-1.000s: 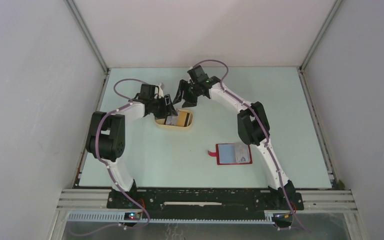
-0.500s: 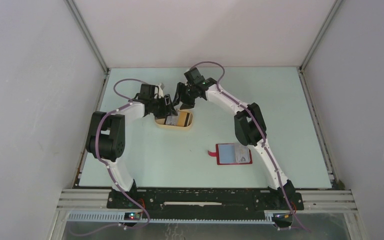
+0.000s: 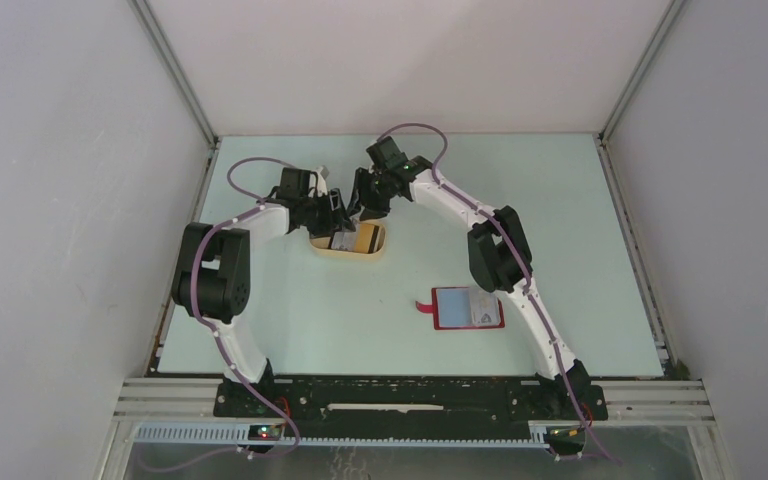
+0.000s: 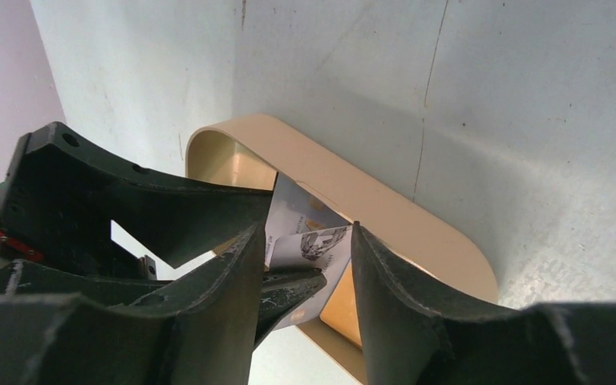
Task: Put the credit cards into the card holder
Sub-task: Pick up the credit card from the storage box.
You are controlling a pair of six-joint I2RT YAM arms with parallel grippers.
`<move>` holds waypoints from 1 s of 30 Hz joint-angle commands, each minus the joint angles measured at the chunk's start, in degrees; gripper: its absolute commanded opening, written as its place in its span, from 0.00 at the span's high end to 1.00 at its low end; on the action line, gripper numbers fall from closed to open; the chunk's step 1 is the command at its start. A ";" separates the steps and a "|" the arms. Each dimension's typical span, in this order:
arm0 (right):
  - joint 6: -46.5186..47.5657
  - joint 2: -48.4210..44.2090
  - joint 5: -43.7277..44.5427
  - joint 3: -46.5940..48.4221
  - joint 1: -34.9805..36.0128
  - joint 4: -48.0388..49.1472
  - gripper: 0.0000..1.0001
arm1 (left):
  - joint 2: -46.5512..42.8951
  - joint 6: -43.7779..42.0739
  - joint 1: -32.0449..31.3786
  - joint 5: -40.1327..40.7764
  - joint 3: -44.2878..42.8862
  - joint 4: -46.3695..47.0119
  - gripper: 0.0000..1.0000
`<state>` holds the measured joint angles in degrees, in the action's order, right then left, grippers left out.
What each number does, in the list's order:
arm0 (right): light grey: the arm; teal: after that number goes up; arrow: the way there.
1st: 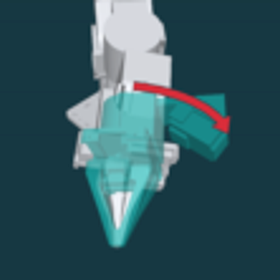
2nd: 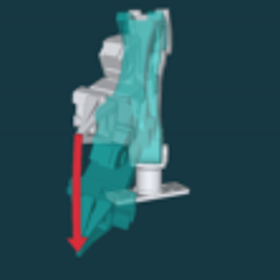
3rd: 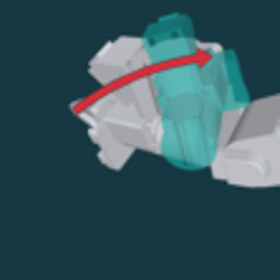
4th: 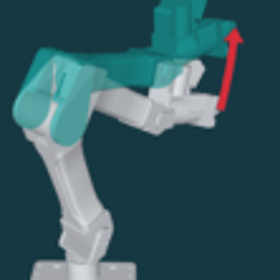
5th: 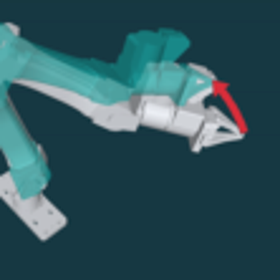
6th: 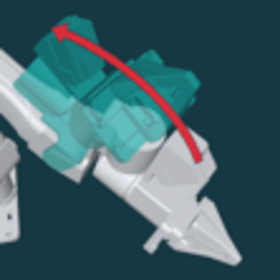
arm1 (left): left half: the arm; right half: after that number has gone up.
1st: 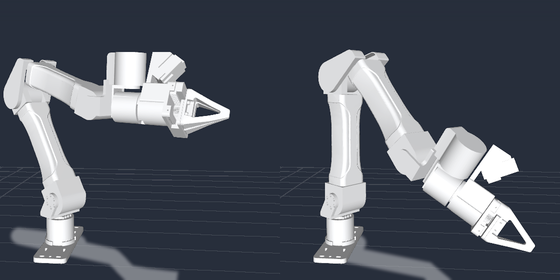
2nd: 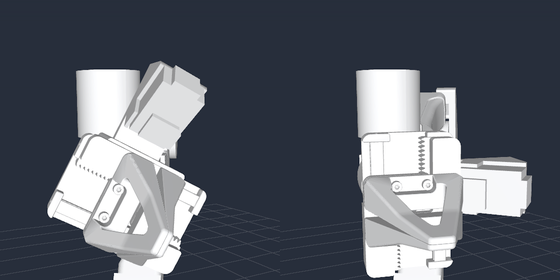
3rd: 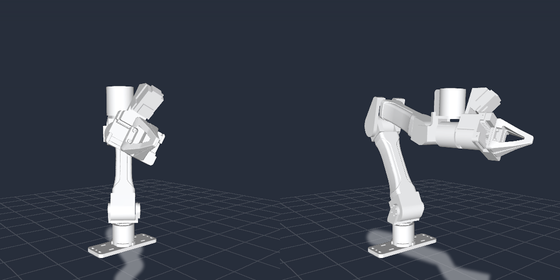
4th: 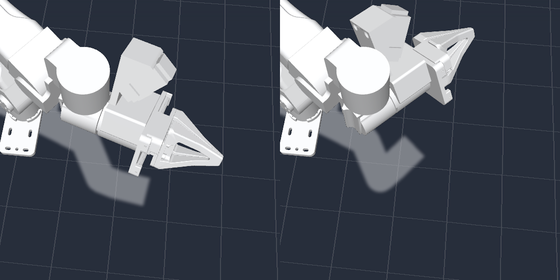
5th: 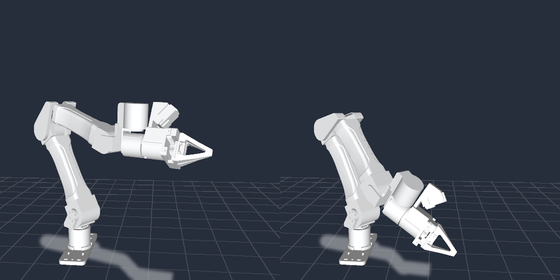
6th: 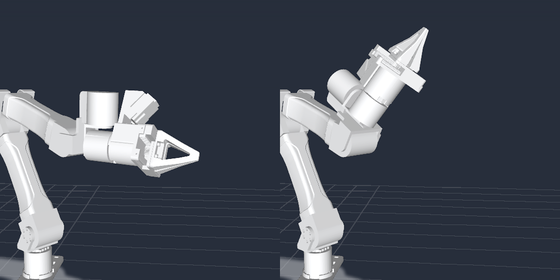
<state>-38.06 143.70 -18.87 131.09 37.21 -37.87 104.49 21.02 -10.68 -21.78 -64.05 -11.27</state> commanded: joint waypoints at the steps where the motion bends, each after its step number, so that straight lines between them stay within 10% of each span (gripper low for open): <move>1: 2.02 -1.16 0.90 0.51 1.28 -2.11 0.50 | -0.93 0.90 -0.31 -2.83 1.65 1.34 0.37; 30: 1.85 -2.63 0.32 -2.33 0.30 -1.07 0.60 | -9.19 2.27 -0.63 -3.86 4.93 3.29 0.43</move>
<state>-37.36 143.68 -19.14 129.69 37.41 -37.50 98.21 22.46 -10.76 -23.27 -60.62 -9.87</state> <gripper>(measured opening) 0.406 0.586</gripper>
